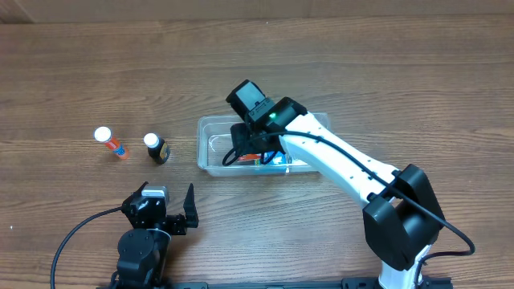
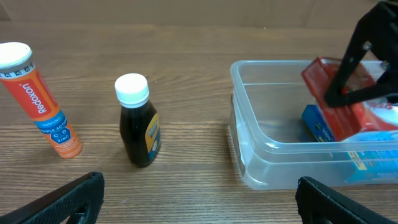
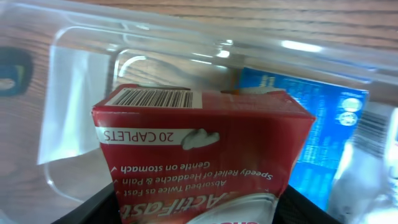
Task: Pack container
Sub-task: 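Carry the red box into the container's left end and release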
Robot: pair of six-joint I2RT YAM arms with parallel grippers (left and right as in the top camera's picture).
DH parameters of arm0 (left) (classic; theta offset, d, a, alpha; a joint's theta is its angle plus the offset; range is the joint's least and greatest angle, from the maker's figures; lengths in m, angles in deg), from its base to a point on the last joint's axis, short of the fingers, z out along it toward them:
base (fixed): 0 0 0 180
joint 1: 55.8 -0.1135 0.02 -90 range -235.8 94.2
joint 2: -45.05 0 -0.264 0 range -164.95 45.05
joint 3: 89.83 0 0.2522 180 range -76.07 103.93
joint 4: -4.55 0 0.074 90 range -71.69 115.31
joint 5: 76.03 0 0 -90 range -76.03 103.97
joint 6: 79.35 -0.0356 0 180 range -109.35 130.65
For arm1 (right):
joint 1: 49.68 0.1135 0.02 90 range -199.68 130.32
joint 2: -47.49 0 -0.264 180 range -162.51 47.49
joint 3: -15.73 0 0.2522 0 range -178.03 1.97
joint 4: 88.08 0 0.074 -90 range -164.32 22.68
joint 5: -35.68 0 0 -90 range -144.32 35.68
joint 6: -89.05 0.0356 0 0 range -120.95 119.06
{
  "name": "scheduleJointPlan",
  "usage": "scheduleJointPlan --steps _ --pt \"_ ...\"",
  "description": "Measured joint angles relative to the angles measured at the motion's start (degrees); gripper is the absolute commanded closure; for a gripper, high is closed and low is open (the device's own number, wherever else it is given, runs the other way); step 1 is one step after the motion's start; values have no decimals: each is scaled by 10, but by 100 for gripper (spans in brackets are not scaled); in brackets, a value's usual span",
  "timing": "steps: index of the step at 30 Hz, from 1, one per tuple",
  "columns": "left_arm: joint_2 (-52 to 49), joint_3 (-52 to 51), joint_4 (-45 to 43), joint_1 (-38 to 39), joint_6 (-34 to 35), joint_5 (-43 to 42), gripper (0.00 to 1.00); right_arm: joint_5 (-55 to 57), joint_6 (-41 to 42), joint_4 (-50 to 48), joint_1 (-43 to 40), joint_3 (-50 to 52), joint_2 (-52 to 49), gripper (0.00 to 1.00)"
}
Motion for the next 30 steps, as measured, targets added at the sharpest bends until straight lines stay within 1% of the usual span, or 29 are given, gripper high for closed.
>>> scheduleJointPlan --steps 6,14,20,23,25,26,27,30 --pt "0 0 0 0 0 0 0 -4 24 -21 31 0 -36 37" --pt "0 0 0 0 0 0 0 -4 30 -38 32 1 -45 36" --pt "0 0 0 0 0 0 0 -3 30 -42 31 2 -82 35" --pt "0 0 0 0 0 0 0 -3 30 -42 26 3 -85 25" --pt "0 0 0 0 0 0 0 -3 31 -42 19 3 -85 10" --pt "0 0 0 0 0 0 0 -3 32 -42 16 3 -85 7" --pt "0 0 0 0 0 0 0 -4 29 -43 13 3 -85 0" --pt "0 0 0 0 0 0 0 1 16 -41 10 2 -85 0"
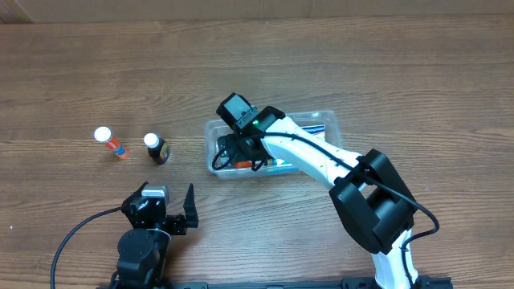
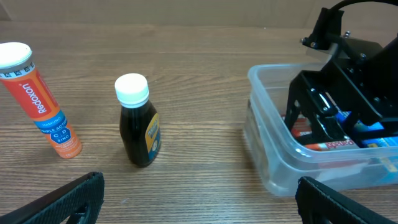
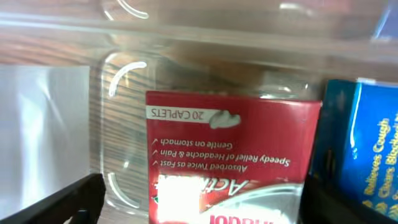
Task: Pack container
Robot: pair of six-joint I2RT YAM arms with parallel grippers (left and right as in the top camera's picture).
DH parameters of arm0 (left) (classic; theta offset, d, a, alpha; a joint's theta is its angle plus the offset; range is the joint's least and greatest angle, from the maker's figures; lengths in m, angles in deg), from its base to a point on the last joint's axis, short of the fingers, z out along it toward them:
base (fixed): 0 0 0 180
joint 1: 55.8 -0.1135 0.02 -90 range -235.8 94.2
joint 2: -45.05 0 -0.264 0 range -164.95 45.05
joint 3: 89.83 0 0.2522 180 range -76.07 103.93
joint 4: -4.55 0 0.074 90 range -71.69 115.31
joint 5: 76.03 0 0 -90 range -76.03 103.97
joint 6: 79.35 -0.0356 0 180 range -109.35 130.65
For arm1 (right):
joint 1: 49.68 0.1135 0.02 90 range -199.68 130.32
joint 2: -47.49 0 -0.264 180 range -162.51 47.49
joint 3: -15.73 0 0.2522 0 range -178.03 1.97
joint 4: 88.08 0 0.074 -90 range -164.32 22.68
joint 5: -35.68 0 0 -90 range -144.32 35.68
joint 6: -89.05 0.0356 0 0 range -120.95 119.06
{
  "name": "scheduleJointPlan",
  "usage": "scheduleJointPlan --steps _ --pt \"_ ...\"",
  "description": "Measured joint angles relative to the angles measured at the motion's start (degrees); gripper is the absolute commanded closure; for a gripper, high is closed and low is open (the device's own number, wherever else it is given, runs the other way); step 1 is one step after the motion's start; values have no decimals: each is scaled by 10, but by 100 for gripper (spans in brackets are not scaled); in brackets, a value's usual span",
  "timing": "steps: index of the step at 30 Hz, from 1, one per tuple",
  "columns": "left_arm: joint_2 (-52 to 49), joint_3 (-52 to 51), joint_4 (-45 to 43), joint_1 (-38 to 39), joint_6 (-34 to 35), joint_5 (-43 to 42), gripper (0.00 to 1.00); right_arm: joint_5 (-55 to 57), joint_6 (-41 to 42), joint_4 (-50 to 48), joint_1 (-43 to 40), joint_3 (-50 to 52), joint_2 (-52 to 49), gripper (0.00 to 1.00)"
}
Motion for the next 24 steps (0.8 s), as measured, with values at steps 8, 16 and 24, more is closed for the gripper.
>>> scheduleJointPlan --steps 8,16,24 --pt "0 0 0 0 0 0 0 13 -27 73 -2 -82 1 0" --pt "0 0 0 0 0 0 0 14 -32 169 -105 -218 70 0" --pt "0 0 0 0 0 0 0 11 -47 270 -358 -191 125 77"
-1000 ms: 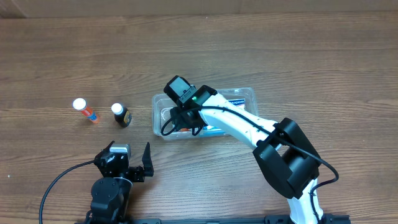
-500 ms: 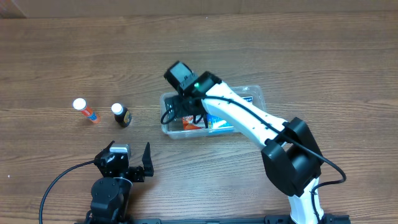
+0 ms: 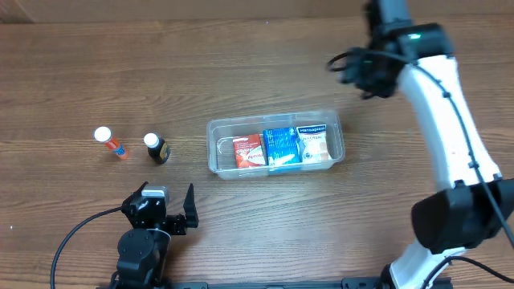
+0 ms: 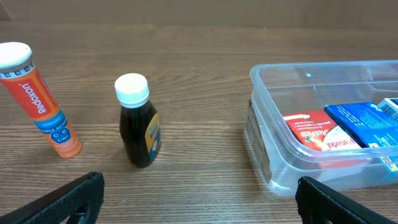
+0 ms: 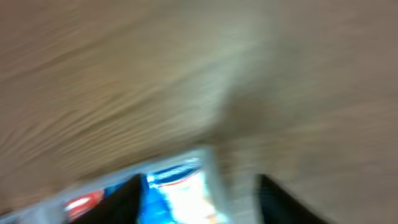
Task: Pack container
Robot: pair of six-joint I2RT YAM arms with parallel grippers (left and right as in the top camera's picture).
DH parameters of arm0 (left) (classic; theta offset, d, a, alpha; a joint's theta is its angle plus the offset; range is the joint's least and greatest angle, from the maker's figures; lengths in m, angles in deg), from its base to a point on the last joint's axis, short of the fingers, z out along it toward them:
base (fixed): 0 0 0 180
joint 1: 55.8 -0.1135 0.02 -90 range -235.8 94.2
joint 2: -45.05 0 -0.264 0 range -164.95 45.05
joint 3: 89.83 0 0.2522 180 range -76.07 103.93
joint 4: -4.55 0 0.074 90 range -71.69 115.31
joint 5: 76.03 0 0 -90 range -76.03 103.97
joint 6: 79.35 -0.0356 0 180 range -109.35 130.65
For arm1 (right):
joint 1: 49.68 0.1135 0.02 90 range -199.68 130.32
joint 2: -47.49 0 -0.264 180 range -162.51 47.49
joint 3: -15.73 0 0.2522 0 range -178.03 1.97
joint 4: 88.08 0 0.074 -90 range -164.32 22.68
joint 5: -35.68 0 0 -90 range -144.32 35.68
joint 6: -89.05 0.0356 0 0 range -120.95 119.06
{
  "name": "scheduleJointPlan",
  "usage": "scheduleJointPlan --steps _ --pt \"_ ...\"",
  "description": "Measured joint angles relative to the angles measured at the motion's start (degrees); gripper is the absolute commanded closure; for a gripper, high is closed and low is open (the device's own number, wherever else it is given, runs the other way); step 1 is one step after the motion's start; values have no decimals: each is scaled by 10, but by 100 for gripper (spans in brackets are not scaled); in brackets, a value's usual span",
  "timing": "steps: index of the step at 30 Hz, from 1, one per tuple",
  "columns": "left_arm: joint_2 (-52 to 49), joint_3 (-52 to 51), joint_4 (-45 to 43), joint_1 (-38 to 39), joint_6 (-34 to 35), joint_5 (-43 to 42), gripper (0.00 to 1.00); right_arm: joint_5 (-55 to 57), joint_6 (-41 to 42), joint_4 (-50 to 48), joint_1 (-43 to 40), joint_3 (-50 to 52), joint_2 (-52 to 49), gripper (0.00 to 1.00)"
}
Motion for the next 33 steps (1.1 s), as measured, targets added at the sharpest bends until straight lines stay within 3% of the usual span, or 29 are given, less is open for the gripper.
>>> scheduleJointPlan --steps 5,6,8,9,14,21,25,33 --pt "0 0 0 0 0 0 0 -27 -1 -18 -78 112 -2 77" --pt "0 0 0 0 0 0 0 -26 -1 -45 -79 141 -2 73" --pt "0 0 0 0 0 0 0 -27 -2 -85 -83 190 -5 30" --pt "0 0 0 0 0 0 0 -28 -3 -101 -88 208 -5 27" --pt "0 0 0 0 0 0 0 -17 -2 -114 -116 218 -5 24" --pt "0 0 0 0 0 0 0 -21 30 -127 -203 218 -5 0" --pt "0 0 0 0 0 0 0 -47 41 -127 -251 218 -5 0" --pt "0 0 -8 0 0 0 0 -63 45 -127 -249 218 -5 0"
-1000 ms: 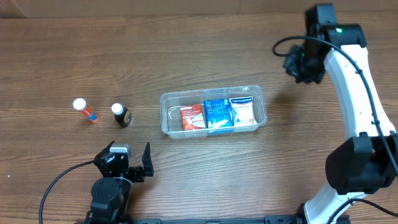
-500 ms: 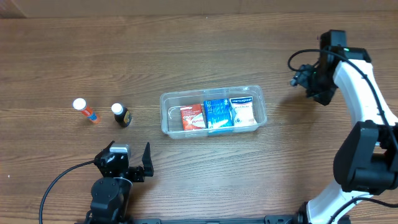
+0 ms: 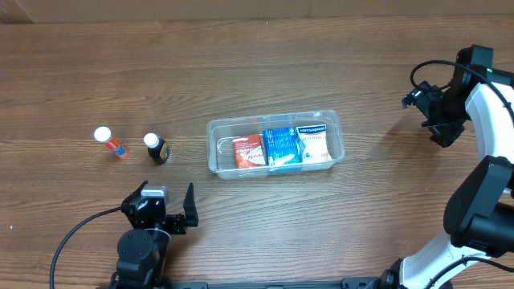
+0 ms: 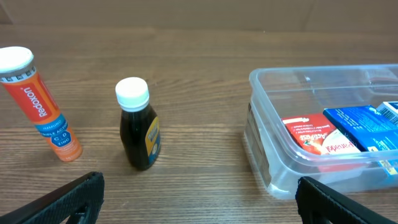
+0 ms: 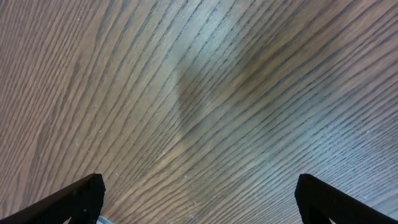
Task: Pack container
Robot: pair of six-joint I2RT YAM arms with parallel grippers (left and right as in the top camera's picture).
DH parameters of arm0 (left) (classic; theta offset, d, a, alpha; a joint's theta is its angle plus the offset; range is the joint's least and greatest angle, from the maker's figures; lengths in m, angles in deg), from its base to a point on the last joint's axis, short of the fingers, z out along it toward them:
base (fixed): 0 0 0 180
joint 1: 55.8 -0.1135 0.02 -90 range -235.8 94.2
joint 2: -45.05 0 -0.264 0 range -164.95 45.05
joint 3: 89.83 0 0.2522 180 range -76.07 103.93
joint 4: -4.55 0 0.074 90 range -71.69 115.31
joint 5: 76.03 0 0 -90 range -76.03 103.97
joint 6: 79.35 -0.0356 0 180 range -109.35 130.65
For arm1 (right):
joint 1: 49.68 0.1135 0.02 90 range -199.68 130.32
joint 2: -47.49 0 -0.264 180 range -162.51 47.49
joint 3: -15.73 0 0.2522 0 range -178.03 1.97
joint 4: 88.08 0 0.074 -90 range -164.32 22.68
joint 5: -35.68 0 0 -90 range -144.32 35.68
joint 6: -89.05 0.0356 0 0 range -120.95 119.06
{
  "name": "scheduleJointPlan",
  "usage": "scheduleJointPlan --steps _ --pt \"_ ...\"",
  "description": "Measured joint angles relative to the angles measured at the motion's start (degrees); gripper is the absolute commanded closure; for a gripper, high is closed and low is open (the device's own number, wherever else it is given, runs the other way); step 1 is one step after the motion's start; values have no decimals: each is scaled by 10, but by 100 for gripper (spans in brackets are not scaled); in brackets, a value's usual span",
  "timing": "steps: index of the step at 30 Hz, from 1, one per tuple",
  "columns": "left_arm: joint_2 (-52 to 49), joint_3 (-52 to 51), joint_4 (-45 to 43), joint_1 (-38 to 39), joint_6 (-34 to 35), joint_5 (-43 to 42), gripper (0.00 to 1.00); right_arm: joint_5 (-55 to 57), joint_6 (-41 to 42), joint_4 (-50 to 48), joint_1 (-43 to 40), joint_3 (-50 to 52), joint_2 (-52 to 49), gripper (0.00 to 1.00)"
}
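The clear plastic container (image 3: pixel 213 149) sits mid-table with a red box (image 3: pixel 248 151), a blue box (image 3: pixel 281 147) and a white-and-blue box (image 3: pixel 314 143) side by side inside it. Left of it stand a dark bottle with a white cap (image 3: pixel 157 148) and an orange tube (image 3: pixel 110 143). My left gripper (image 3: pixel 161 207) rests open near the front edge, facing the bottle (image 4: pixel 138 134), the tube (image 4: pixel 40 102) and the container (image 4: pixel 261 124). At the far right my right gripper (image 3: pixel 431 113) is open over bare wood, well away from the container, holding nothing.
Wood-grain table all round. The right wrist view shows only tabletop between the open right gripper (image 5: pixel 199 199) fingers. The bottle and tube stand close together, a hand's width left of the container.
My right gripper has moved from beyond the container's far right corner to the table's right side. The boxes, bottle, tube and left arm stay where they were.
My right gripper first held the red box tilted over the container. Then the box lay in the container's left end with the fingers open around it, and the container had shifted slightly right. After that the gripper was clear of it, empty, and now stands far right.
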Motion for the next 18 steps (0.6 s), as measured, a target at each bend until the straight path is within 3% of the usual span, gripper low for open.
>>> scheduleJointPlan --steps 4,9,11,14,18 --pt "0 19 -15 0 0 5 0 0 0 0 0 0 0 0" --pt "-48 181 -20 0 3 65 0 0 0 -1 0 0 0 0" --pt "-132 300 25 0 5 119 0 0 0 0 0 0 0 0" --pt "-245 391 84 0 2 148 0 0 0 -1 0 0 0 0" --pt "-490 616 194 -14 -37 163 0 -2 0 0 0 1 0 0"
